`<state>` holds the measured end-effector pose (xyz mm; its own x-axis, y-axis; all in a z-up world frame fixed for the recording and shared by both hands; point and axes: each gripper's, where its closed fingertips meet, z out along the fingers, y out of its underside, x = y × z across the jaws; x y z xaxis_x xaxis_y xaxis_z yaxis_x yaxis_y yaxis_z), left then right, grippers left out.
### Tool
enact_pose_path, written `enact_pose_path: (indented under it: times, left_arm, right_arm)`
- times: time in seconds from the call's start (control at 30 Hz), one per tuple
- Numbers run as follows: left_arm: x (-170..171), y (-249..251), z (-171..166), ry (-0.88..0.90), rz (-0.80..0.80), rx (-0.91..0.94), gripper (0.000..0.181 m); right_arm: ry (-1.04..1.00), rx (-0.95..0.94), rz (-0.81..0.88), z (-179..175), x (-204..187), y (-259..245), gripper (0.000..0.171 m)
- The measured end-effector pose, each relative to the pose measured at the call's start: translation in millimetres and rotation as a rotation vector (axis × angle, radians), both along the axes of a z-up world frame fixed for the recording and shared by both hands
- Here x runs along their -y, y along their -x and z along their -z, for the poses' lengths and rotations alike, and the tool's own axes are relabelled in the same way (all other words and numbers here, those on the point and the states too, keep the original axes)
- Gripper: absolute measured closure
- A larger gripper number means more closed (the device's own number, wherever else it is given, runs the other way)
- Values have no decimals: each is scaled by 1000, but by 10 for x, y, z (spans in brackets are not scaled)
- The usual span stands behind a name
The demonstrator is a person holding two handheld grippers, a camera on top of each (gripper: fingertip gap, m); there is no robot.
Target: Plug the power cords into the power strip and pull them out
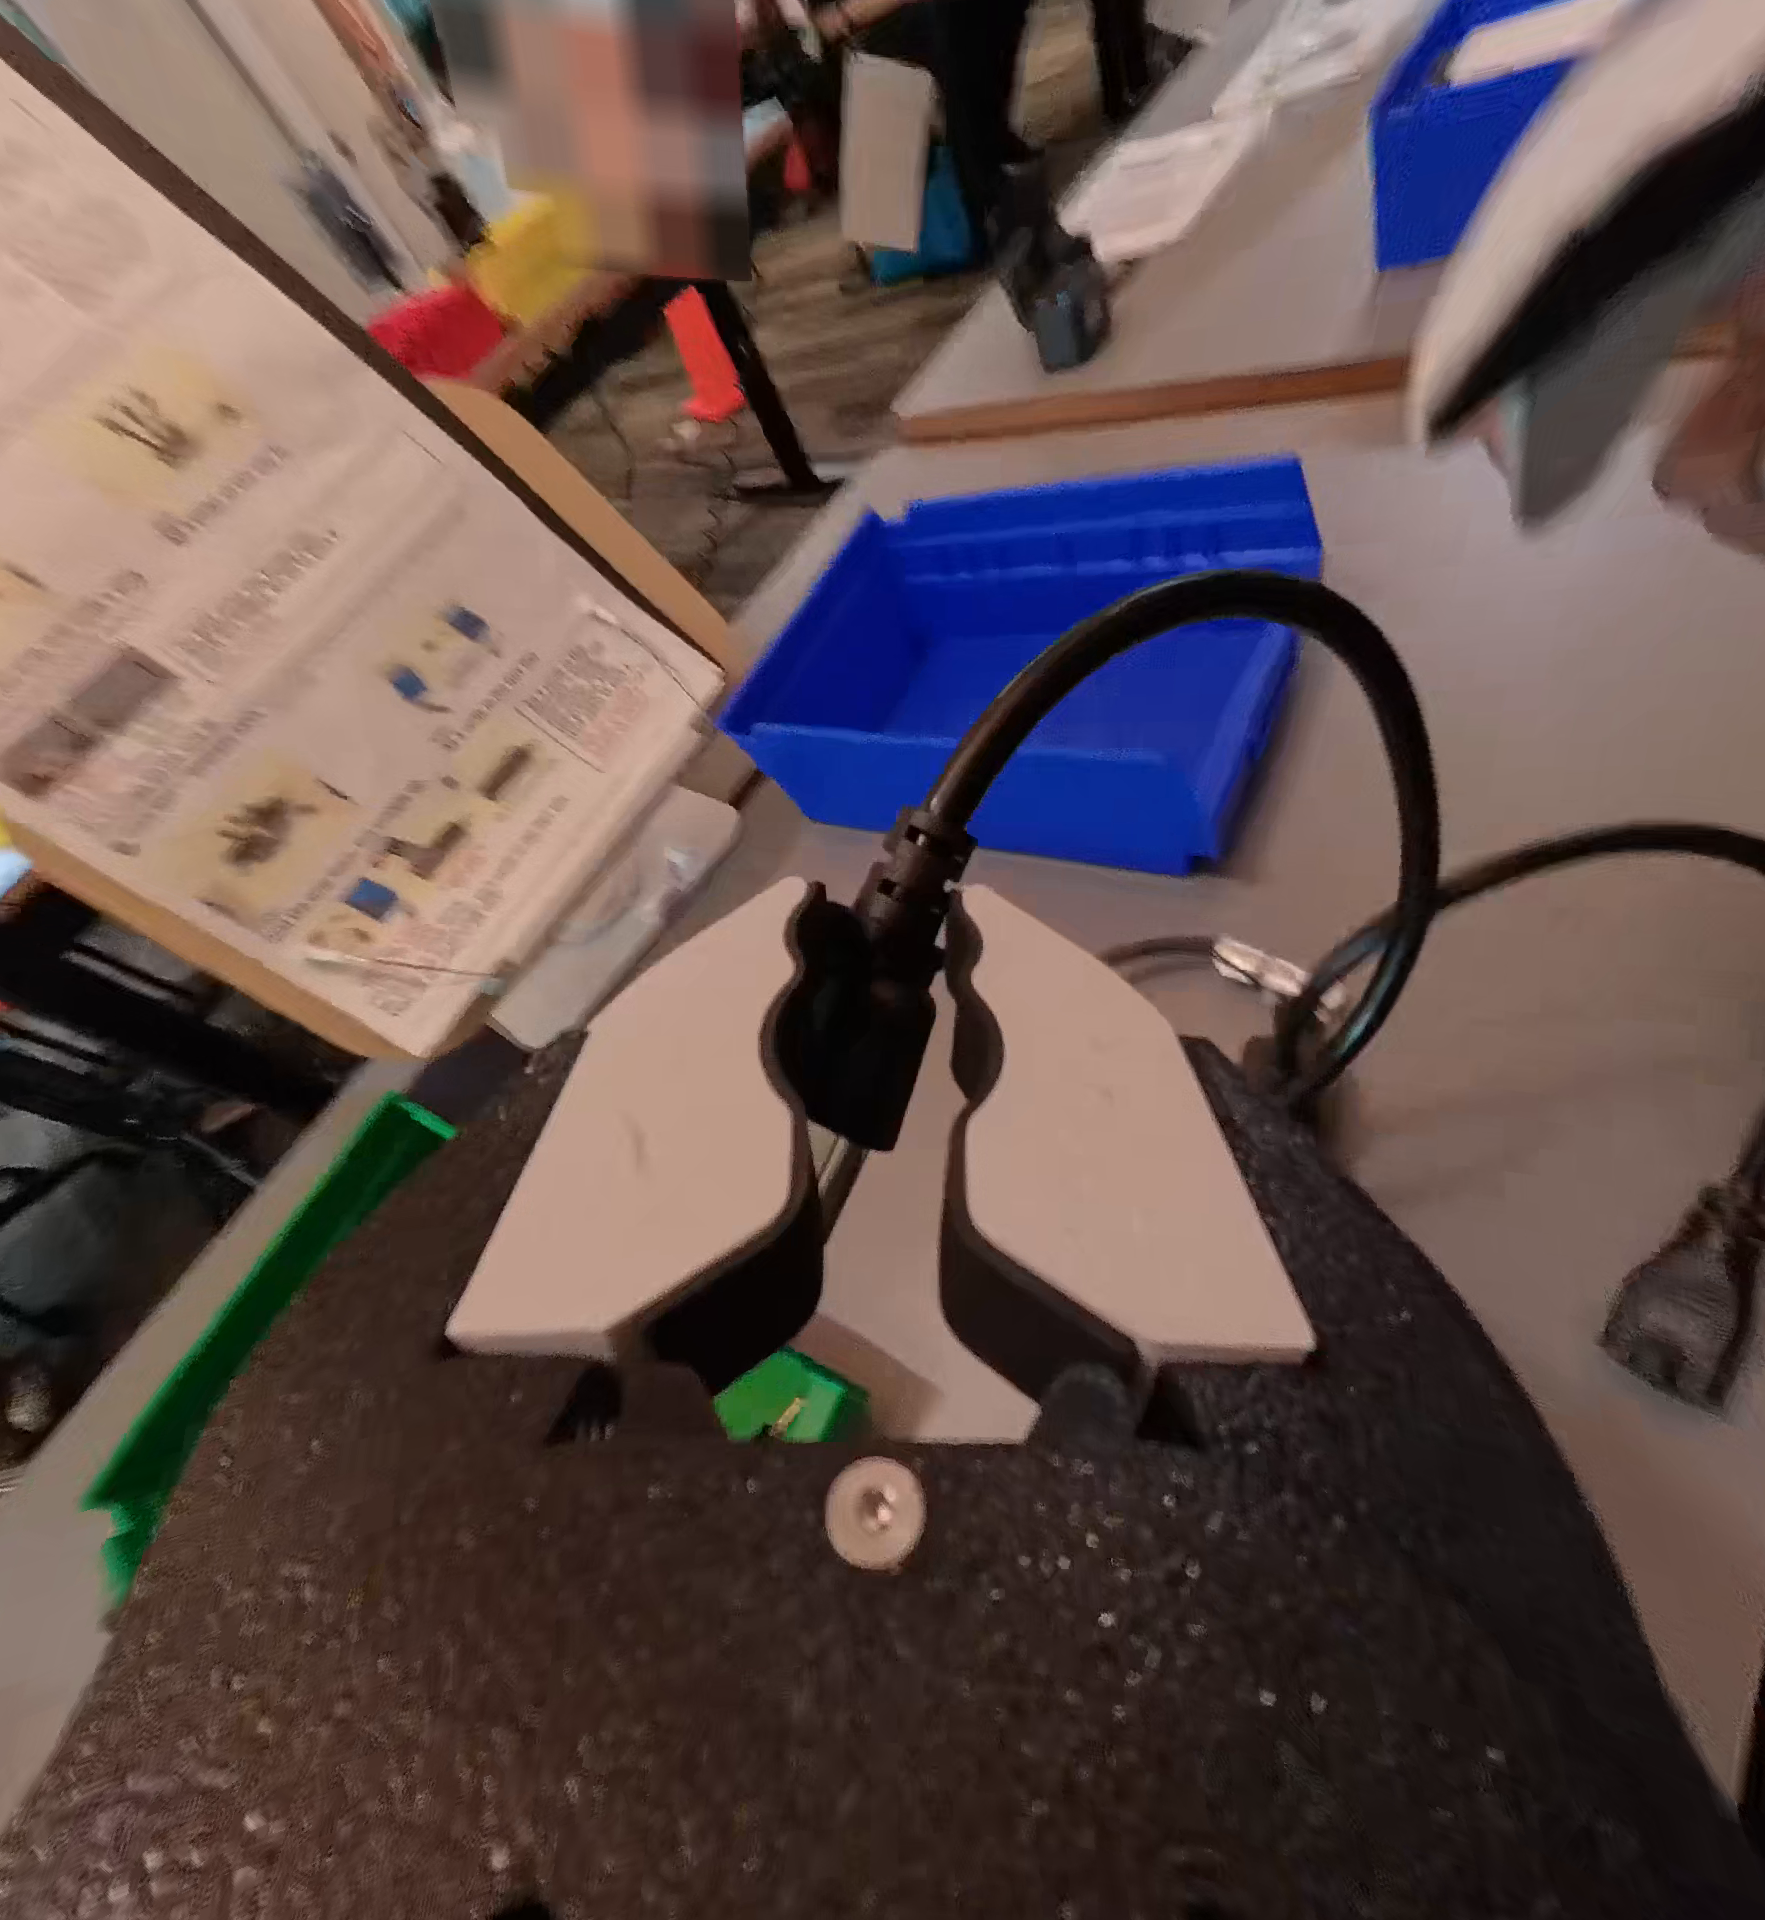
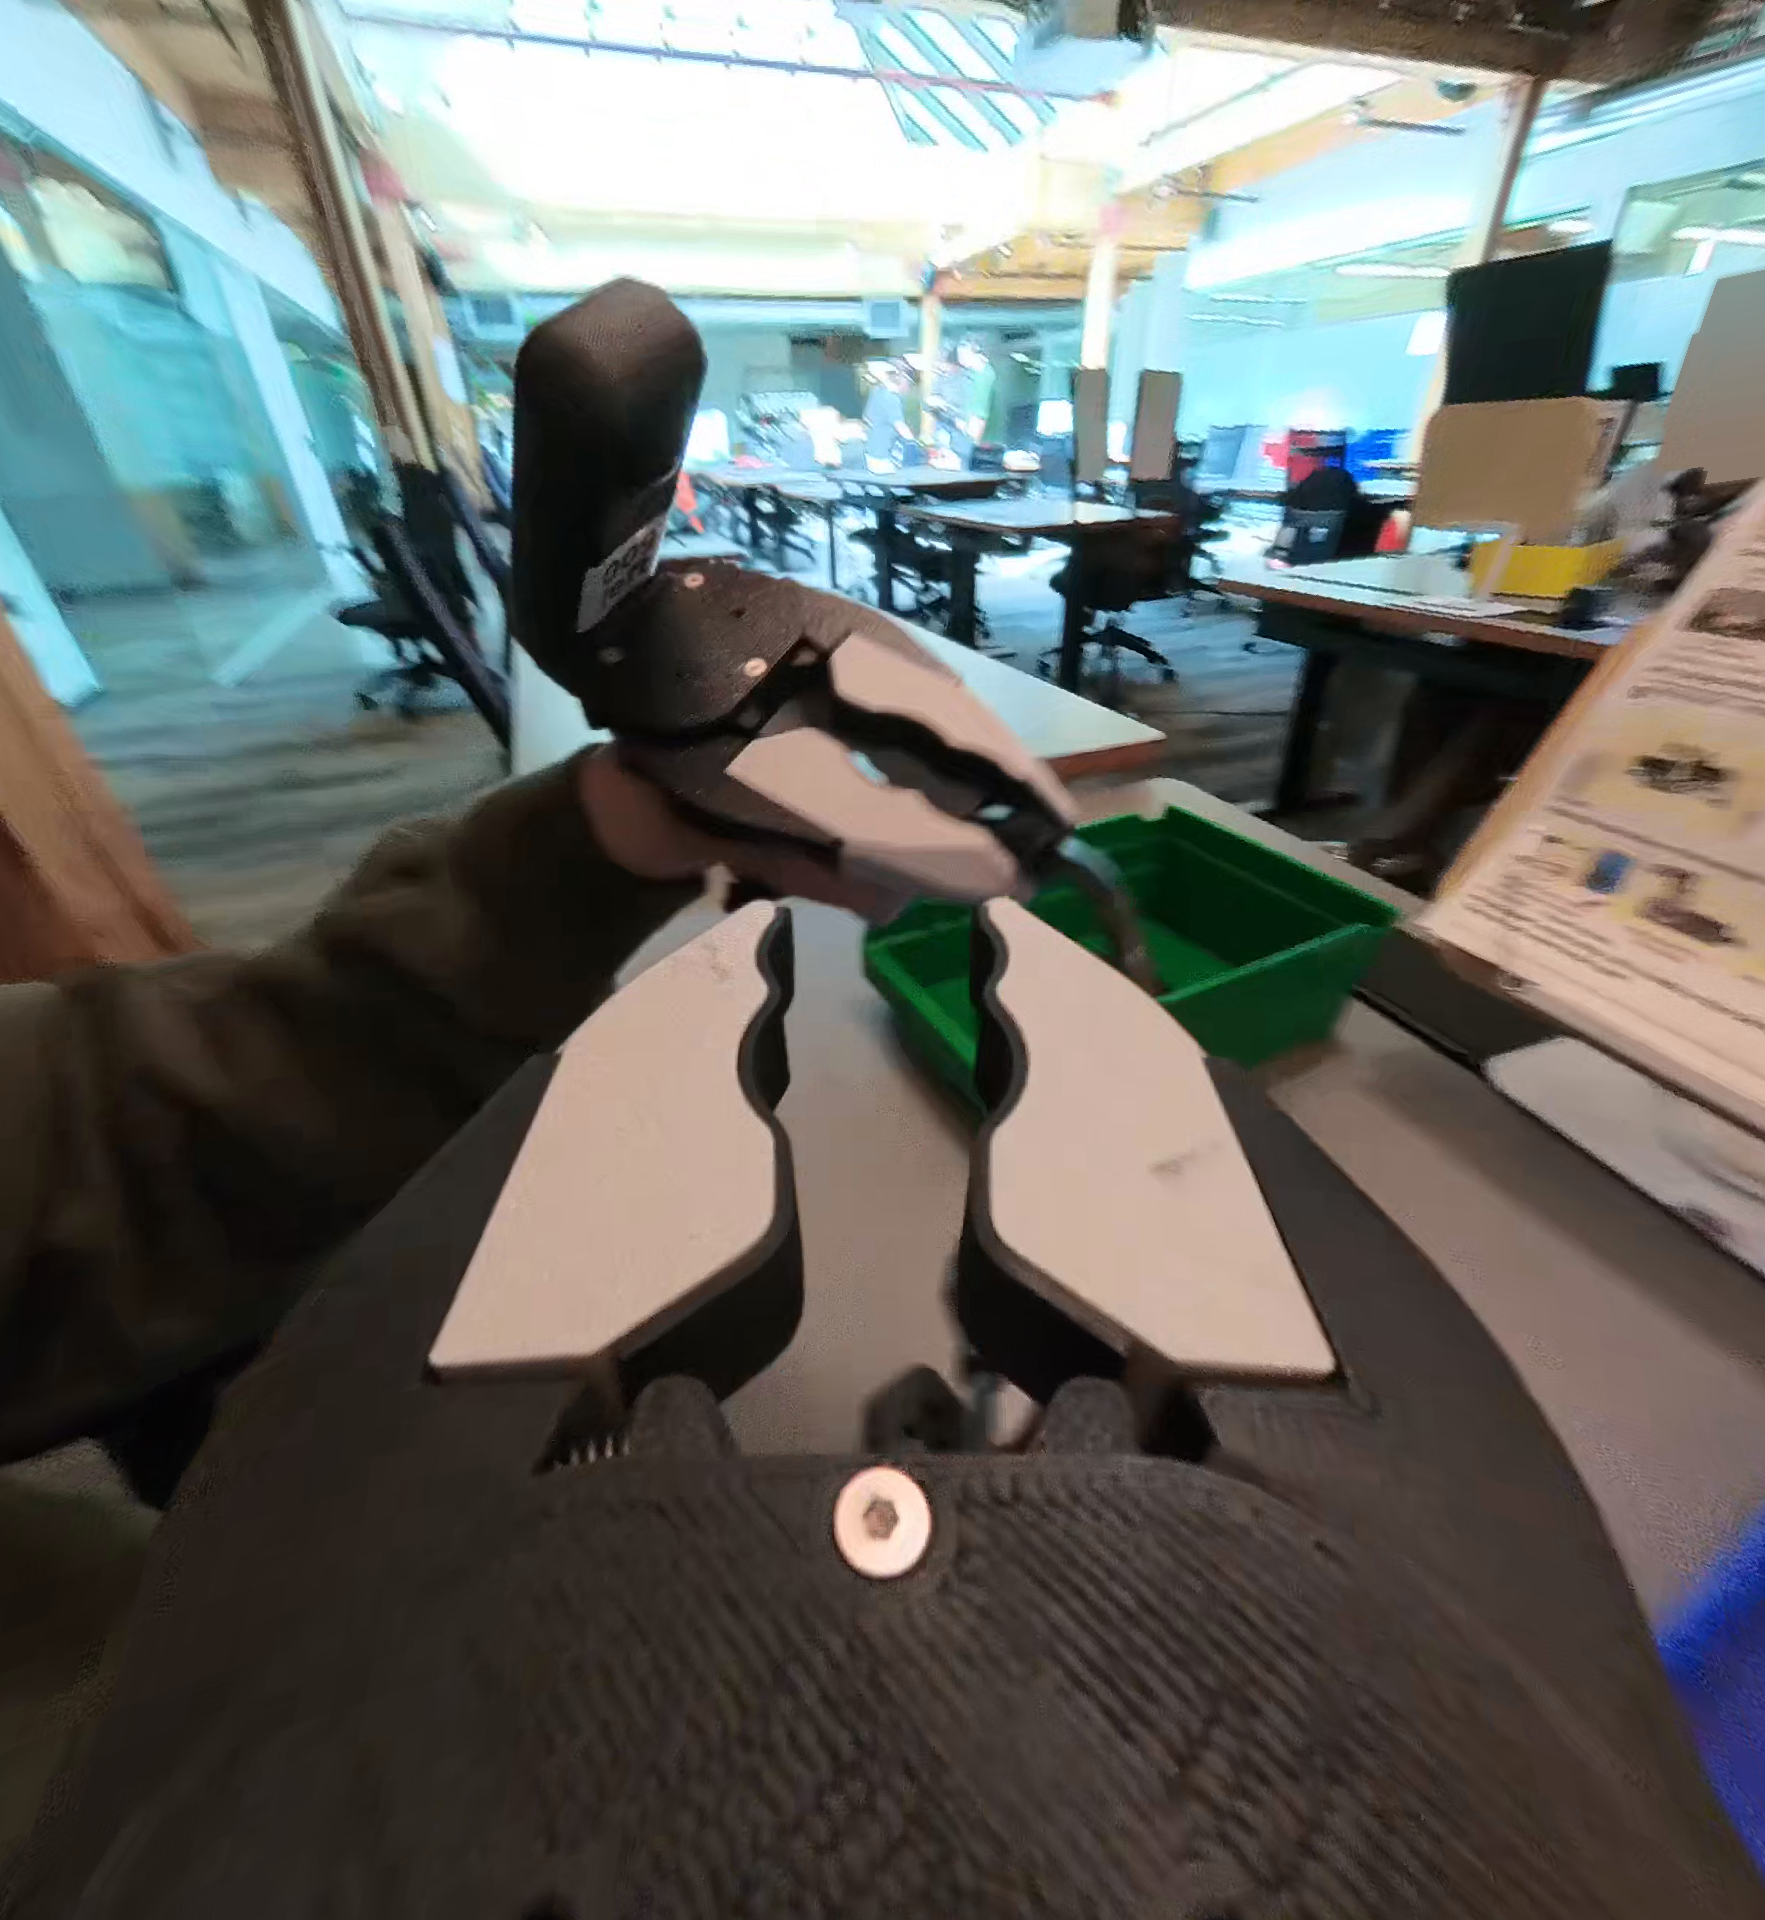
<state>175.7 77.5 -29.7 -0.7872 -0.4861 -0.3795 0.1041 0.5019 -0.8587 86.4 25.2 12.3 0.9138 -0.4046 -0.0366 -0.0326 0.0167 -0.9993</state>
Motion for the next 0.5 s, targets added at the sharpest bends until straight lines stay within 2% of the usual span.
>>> enact_pose_path:
  times: [0.1,0.13,0.23,0.3,0.37,0.5]
  left_arm:
    - [-83,75,-478,91,-66,99,160]
    - [-134,67,-636,123,-134,162,160]
    - [-156,107,-820,124,-253,307,161]
    - [-81,148,-738,109,-262,337,160]
    - [-30,170,-574,85,-273,339,161]
    - [-16,205,-374,59,-300,361,161]
  right_arm:
    - [-136,-76,-38,1,-185,61,132]
    - [-189,-113,-45,3,-248,38,129]
    - [-390,-157,21,-120,-314,-212,123]
    - [-576,-195,115,-242,-169,-479,119]
    - [-711,-240,155,-280,-16,-679,126]
    - [-847,-415,64,-131,24,-842,142]
